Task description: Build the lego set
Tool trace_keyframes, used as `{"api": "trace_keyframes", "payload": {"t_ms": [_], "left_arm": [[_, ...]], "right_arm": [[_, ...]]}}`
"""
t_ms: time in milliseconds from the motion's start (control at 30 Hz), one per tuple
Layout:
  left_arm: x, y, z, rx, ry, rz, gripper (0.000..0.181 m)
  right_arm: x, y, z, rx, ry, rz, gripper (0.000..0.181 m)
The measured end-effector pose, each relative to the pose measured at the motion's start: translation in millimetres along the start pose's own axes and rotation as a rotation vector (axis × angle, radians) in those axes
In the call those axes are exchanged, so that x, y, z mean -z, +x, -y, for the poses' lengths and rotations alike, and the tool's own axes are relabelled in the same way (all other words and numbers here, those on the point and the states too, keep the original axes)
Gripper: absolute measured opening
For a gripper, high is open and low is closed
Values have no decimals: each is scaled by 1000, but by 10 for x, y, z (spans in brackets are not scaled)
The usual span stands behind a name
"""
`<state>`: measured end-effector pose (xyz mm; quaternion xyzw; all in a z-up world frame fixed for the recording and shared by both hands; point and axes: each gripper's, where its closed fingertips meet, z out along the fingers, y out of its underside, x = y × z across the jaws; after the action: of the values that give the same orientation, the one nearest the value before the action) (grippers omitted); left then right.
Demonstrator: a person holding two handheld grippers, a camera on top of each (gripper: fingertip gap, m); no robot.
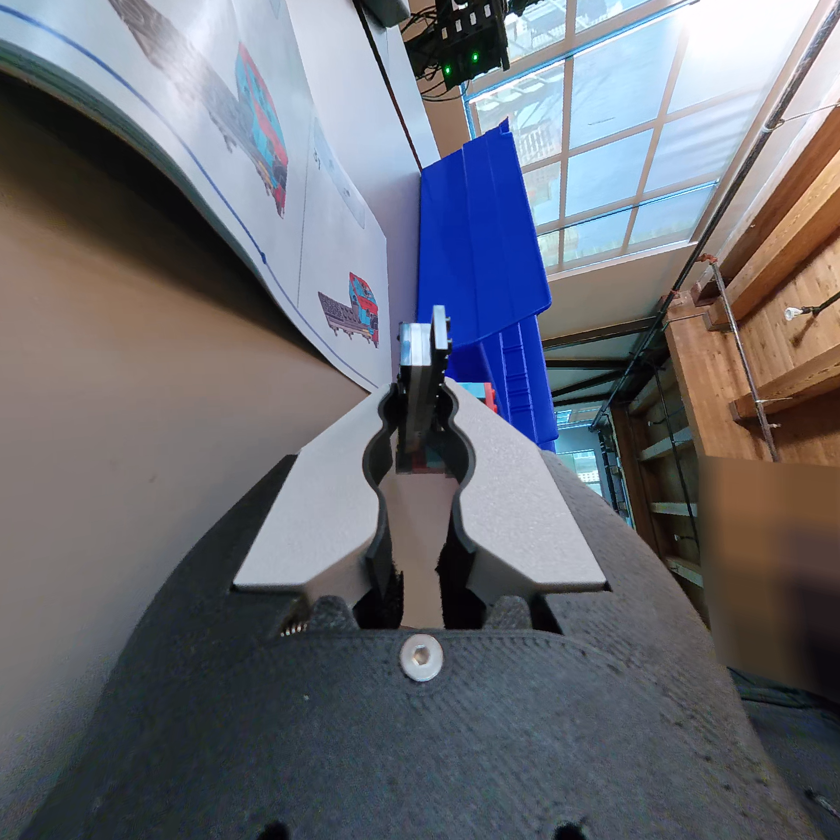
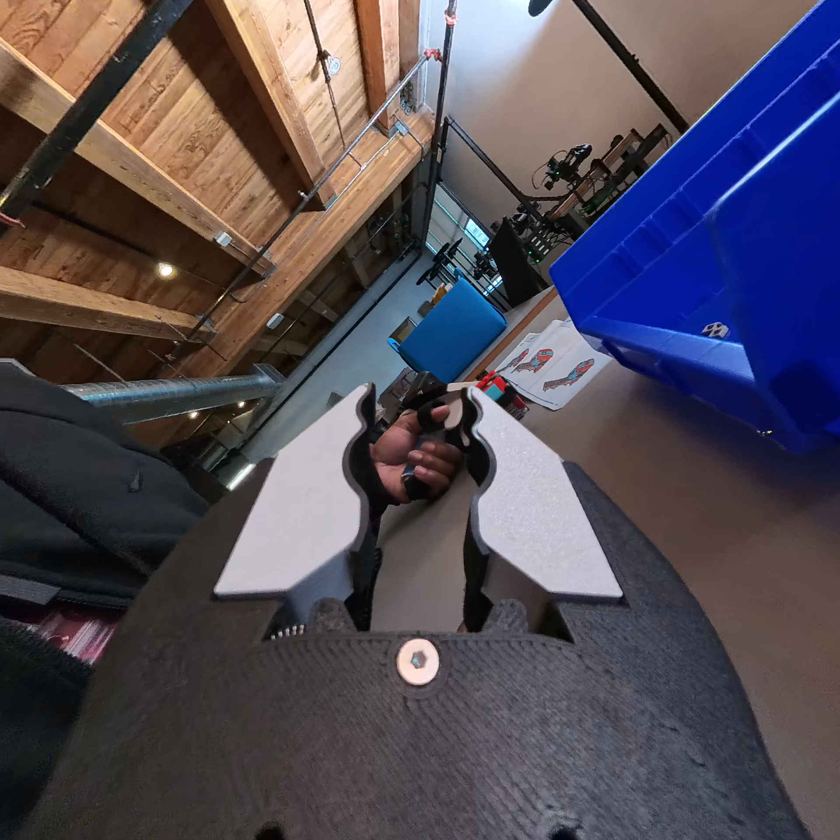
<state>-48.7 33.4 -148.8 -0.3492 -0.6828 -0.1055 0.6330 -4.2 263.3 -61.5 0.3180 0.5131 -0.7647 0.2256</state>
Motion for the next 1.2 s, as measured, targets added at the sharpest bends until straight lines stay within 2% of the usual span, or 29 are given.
{"api": "trace_keyframes", "payload": {"t_ms": [167, 267, 367, 433, 533, 633, 733, 800, 867, 967, 1033, 1100, 1200], "left_arm": [[-8, -11, -6, -3, -3, 10, 16], [-8, -3, -9, 5, -10, -1, 16], [-11, 13, -19, 12, -22, -18, 16], [-11, 27, -28, 11, -28, -29, 16], [-10, 45, -37, 10, -35, -41, 16], [-21, 54, -62, 7, -53, -46, 16], [-21, 72, -77, 2, -63, -57, 16], [-11, 85, -70, -3, -55, -65, 16], [9, 99, -49, -9, -34, -71, 16], [53, 117, -18, -14, 1, -82, 16], [78, 123, -19, -12, 13, -87, 16], [96, 127, -31, -17, 18, -87, 16], [89, 125, -36, -16, 12, -86, 16]], "right_arm": [[112, -72, -32, 117, -92, -9, 37], [287, -168, 71, 196, -109, -12, 37], [645, -377, 146, 217, -118, 31, 37], [983, -480, 230, 266, -149, 3, 36], [1627, -467, 561, 453, -238, -198, 37], [2373, -326, 1202, 683, -336, -482, 24], [2936, 70, 1693, 760, -545, -721, 20], [3138, 410, 1703, 771, -785, -798, 20], [3278, 739, 1586, 739, -1004, -843, 21], [3342, 1069, 1326, 686, -1211, -825, 22], [3522, 1226, 1206, 686, -1390, -866, 22], [3579, 1265, 1122, 660, -1465, -861, 23], [3512, 1273, 1121, 642, -1448, -846, 20]]}}
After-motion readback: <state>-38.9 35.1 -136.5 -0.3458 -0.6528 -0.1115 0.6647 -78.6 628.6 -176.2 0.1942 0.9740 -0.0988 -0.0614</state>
